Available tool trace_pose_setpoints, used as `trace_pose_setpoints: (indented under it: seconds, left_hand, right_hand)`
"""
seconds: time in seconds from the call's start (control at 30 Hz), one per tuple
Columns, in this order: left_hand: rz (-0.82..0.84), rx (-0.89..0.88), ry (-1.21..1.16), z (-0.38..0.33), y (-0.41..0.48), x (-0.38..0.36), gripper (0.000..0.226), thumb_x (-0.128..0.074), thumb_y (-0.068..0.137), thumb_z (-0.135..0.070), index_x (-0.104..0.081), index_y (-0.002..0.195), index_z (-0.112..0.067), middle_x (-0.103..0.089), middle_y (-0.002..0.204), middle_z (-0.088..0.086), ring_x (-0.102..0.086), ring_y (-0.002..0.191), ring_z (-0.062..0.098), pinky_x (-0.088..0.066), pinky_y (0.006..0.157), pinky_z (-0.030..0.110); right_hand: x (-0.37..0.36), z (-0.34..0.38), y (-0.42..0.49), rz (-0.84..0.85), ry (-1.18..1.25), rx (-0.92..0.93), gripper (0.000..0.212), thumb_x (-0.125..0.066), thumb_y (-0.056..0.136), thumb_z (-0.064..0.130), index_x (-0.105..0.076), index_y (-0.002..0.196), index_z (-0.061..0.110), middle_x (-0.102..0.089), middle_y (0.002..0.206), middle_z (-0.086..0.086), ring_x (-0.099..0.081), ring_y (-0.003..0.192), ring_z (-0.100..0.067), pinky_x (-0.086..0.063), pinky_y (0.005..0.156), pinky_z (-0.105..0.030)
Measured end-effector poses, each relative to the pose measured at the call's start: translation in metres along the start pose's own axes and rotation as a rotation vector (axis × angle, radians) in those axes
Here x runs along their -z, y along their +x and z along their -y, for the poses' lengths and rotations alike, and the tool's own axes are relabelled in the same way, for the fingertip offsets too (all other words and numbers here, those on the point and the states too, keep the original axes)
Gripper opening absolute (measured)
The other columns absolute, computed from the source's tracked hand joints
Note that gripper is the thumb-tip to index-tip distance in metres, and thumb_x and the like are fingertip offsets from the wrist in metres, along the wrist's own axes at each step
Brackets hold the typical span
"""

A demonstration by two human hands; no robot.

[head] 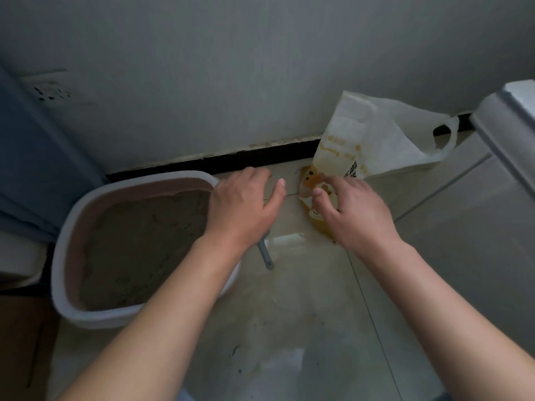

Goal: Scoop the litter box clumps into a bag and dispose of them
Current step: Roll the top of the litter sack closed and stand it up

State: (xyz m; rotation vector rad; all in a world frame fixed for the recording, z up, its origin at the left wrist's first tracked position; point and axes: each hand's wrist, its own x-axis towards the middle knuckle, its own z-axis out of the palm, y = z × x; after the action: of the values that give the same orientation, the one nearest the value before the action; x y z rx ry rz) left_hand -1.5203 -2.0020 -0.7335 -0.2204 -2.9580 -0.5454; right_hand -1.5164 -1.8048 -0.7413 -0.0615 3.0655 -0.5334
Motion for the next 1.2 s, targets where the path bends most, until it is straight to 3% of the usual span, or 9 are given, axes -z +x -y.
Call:
trace_pose_setpoints:
  seconds: [0.43, 0.53, 0.63, 0.73, 0.87, 1.0, 1.2]
  left_hand:
    - [0.088, -0.103, 0.179, 0.006, 0.017, -0.03, 0.061, -0.024, 0.095, -0.055, -0.067, 0.11, -0.014, -0.068, 0.1, 0.005, -0.062, 0.091, 0.027, -0.047, 0.072, 0.037]
    - [0.077, -0.113, 0.19, 0.012, 0.025, -0.051, 0.058, -0.026, 0.097, -0.056, -0.067, 0.107, -0.015, -0.067, 0.099, 0.004, -0.062, 0.089, 0.025, -0.046, 0.069, 0.036]
    - [0.04, -0.129, 0.105, 0.004, 0.037, -0.068, 0.05, -0.035, 0.1, -0.053, -0.066, 0.114, -0.016, -0.067, 0.103, 0.004, -0.062, 0.091, 0.025, -0.048, 0.069, 0.037]
    - [0.062, -0.227, 0.068, -0.022, 0.05, -0.078, 0.044, -0.041, 0.099, -0.051, -0.062, 0.12, -0.019, -0.065, 0.107, 0.003, -0.062, 0.095, 0.025, -0.042, 0.068, 0.035]
    - [0.027, -0.332, 0.106, -0.058, 0.063, -0.081, 0.047, -0.045, 0.097, -0.056, -0.062, 0.121, -0.021, -0.066, 0.109, 0.001, -0.063, 0.097, 0.026, -0.045, 0.07, 0.035]
    - [-0.064, -0.283, 0.064, -0.092, 0.072, -0.074, 0.056, -0.047, 0.092, -0.066, -0.063, 0.123, -0.022, -0.068, 0.114, 0.002, -0.065, 0.101, 0.028, -0.052, 0.076, 0.038]
    - [0.037, -0.22, 0.168, -0.14, 0.099, -0.079, 0.06, -0.048, 0.087, -0.072, -0.062, 0.102, -0.016, -0.068, 0.099, 0.007, -0.064, 0.093, 0.032, -0.049, 0.067, 0.035]
  right_hand:
    - [-0.017, -0.023, 0.03, 0.013, 0.028, -0.03, 0.047, -0.039, 0.1, 0.05, -0.059, 0.127, 0.016, -0.063, 0.124, -0.008, -0.052, 0.119, -0.029, -0.044, 0.088, -0.039]
    - [-0.026, -0.034, 0.024, -0.066, 0.146, -0.001, 0.031, -0.049, 0.097, 0.041, -0.067, 0.114, 0.023, -0.07, 0.112, 0.001, -0.06, 0.109, -0.022, -0.048, 0.084, -0.035]
    - [-0.04, -0.059, 0.015, -0.026, 0.184, -0.092, 0.026, -0.054, 0.094, 0.041, -0.071, 0.106, 0.025, -0.072, 0.106, 0.006, -0.066, 0.099, -0.017, -0.053, 0.083, -0.034]
    - [-0.059, -0.084, 0.016, 0.012, 0.275, -0.229, 0.03, -0.06, 0.09, 0.039, -0.069, 0.109, 0.018, -0.072, 0.105, 0.001, -0.067, 0.097, -0.019, -0.054, 0.085, -0.035]
    - [-0.072, -0.102, 0.016, 0.026, 0.317, -0.264, 0.039, -0.065, 0.086, 0.038, -0.064, 0.116, 0.014, -0.069, 0.113, -0.005, -0.065, 0.103, -0.025, -0.052, 0.088, -0.035]
    - [-0.075, -0.111, 0.013, 0.024, 0.277, -0.295, 0.049, -0.066, 0.086, 0.042, -0.058, 0.126, 0.014, -0.065, 0.123, -0.006, -0.063, 0.109, -0.025, -0.049, 0.087, -0.032]
    - [-0.077, -0.123, 0.012, 0.038, 0.355, -0.361, 0.059, -0.068, 0.085, 0.042, -0.052, 0.132, 0.011, -0.061, 0.128, -0.01, -0.061, 0.113, -0.028, -0.047, 0.087, -0.032]
